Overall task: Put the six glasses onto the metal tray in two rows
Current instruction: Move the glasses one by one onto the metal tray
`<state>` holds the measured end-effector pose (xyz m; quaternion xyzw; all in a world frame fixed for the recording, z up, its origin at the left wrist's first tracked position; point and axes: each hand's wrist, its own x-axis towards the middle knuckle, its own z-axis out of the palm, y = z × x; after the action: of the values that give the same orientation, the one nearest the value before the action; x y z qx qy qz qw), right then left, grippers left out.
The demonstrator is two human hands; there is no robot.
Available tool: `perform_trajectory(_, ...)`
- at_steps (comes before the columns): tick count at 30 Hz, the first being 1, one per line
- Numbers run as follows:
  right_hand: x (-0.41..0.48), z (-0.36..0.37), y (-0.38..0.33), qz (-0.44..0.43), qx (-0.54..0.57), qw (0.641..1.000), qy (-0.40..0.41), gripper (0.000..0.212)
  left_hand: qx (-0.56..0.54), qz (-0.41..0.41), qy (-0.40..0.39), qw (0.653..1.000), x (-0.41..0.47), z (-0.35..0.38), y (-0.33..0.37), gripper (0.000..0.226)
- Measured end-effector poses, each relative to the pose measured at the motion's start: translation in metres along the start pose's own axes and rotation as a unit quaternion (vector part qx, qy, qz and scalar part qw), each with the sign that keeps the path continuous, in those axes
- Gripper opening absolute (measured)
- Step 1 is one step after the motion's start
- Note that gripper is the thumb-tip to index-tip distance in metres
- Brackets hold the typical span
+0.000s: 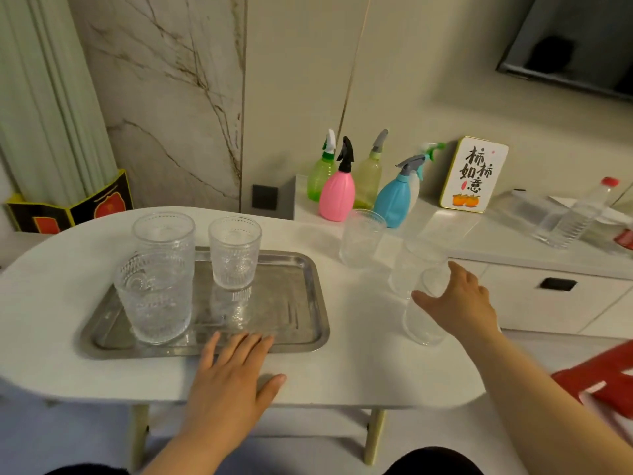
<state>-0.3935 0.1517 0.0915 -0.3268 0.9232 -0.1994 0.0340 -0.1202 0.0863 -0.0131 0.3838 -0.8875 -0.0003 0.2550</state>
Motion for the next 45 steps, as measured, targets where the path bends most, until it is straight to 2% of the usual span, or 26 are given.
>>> perform_trajectory(6,0.002,-0.005,-0.002,0.004,0.005,1.0,-0.028,0.079,-0.012,0.014,-0.033,0.999,-0.003,-0.008,-0.007,0.085)
perform_trajectory(11,-0.003,-0.009,-0.014,-0.03,0.017,0.999,-0.036,0.08,-0.001,0.011,-0.047,0.999,-0.005,-0.018,-0.011,0.085)
perform_trajectory(15,-0.012,-0.01,-0.04,-0.096,0.046,0.994,-0.025,0.078,0.004,-0.011,-0.074,0.997,-0.009,-0.029,-0.019,0.062)
perform_trajectory(20,-0.026,-0.002,-0.087,-0.208,0.101,0.971,-0.061,0.075,0.029,-0.036,-0.049,0.998,-0.017,-0.035,-0.034,0.055)
perform_trajectory(24,-0.035,0.016,-0.127,-0.269,0.133,0.945,-0.13,0.07,0.05,-0.025,-0.052,0.997,-0.022,-0.035,-0.042,0.069)
perform_trajectory(29,-0.044,0.045,-0.168,-0.333,0.105,0.92,-0.178,0.074,0.062,-0.02,-0.101,0.993,-0.02,-0.043,-0.043,0.075)
perform_trajectory(34,-0.053,0.068,-0.186,-0.353,0.094,0.912,-0.185,0.076,0.045,-0.021,-0.14,0.989,-0.016,-0.047,-0.045,0.079)
perform_trajectory(42,-0.06,0.081,-0.181,-0.369,0.095,0.914,-0.136,0.081,0.059,-0.033,-0.116,0.991,-0.016,-0.047,-0.042,0.073)
perform_trajectory(45,-0.062,0.085,-0.18,-0.362,0.112,0.918,-0.117,0.084,0.048,-0.041,-0.139,0.988,-0.012,-0.046,-0.04,0.077)
